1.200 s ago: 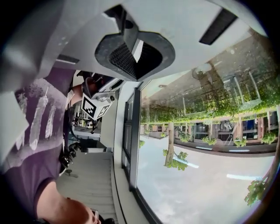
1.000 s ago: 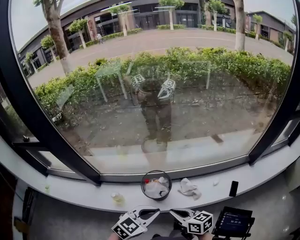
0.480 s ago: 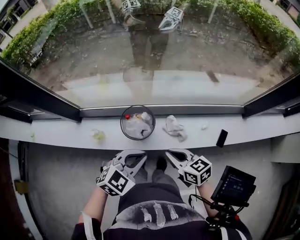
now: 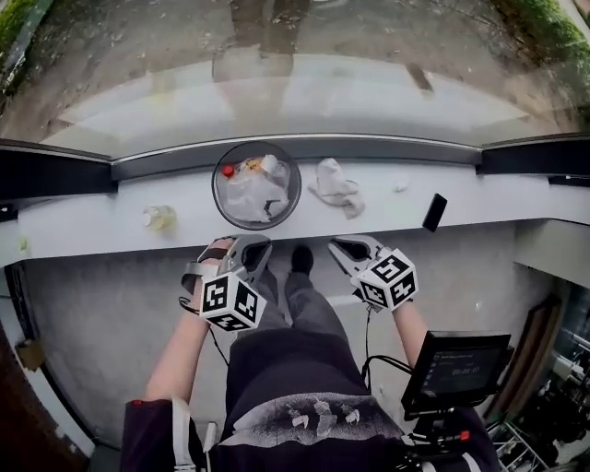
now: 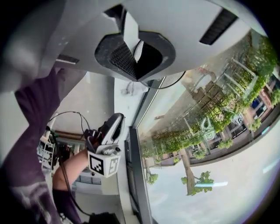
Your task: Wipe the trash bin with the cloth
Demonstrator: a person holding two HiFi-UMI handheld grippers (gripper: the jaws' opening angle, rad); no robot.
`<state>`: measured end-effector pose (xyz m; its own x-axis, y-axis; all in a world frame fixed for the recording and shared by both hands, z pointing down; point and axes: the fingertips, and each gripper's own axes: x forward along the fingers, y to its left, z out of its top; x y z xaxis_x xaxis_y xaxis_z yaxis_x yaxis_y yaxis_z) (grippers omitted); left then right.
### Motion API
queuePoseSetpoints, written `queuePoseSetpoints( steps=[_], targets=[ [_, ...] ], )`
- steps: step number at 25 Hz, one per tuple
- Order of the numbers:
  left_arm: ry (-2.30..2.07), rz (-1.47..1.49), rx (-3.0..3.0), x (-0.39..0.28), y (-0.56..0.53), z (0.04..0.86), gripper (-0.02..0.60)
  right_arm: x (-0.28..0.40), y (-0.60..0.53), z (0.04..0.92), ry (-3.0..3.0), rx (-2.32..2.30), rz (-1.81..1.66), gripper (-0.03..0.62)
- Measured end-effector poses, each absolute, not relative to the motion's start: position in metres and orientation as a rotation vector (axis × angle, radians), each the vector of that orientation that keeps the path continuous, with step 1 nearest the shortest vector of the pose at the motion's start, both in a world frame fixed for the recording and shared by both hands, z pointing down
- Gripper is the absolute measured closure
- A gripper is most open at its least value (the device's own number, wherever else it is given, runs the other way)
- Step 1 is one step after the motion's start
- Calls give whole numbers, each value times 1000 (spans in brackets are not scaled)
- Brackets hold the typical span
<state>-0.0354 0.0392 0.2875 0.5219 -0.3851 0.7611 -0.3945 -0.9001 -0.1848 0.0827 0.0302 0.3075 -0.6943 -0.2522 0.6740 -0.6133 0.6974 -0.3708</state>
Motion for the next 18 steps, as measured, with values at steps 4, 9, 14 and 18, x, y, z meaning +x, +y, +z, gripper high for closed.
queuePoseSetpoints(
  steps=[4, 9, 14, 18],
  targets=[
    [-513, 1618, 2637, -41, 53, 360, 379, 102, 23, 366, -2155, 658, 727, 520],
    [-546, 1705, 2590, -51, 46, 406, 367, 119, 1, 430, -1976, 607, 535, 381],
    [-603, 1669, 2574, -53, 42, 424, 368, 142, -4, 499, -1833, 488, 376, 381],
    [-699, 1579, 2589, -57, 29, 416, 434, 172, -42, 549, -1714, 516, 254, 381]
  ],
)
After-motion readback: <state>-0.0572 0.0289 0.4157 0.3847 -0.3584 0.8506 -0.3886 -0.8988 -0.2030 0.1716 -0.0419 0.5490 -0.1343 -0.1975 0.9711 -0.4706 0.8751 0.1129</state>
